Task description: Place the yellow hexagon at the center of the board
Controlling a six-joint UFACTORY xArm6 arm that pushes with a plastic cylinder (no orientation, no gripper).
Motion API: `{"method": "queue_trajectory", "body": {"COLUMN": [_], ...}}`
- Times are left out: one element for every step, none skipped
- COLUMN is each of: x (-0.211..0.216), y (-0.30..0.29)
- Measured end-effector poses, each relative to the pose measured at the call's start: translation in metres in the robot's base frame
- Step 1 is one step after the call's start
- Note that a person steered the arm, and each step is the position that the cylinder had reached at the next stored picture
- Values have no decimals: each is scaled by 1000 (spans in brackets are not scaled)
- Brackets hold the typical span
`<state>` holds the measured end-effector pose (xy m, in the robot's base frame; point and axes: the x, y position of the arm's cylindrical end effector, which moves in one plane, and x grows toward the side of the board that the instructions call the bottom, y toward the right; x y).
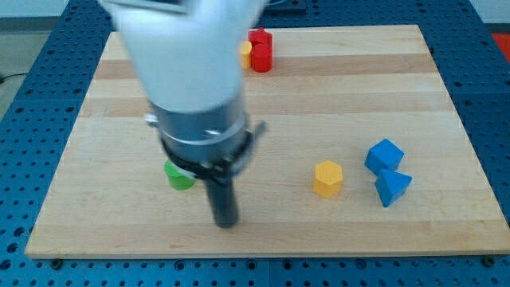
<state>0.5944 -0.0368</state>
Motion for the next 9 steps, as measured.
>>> {"method": "queue_trajectory", "body": {"x": [20,16,-22,-74,-125,-111,-82,-78,-116], "y": [8,50,119,141,142,134,145,84,96]}}
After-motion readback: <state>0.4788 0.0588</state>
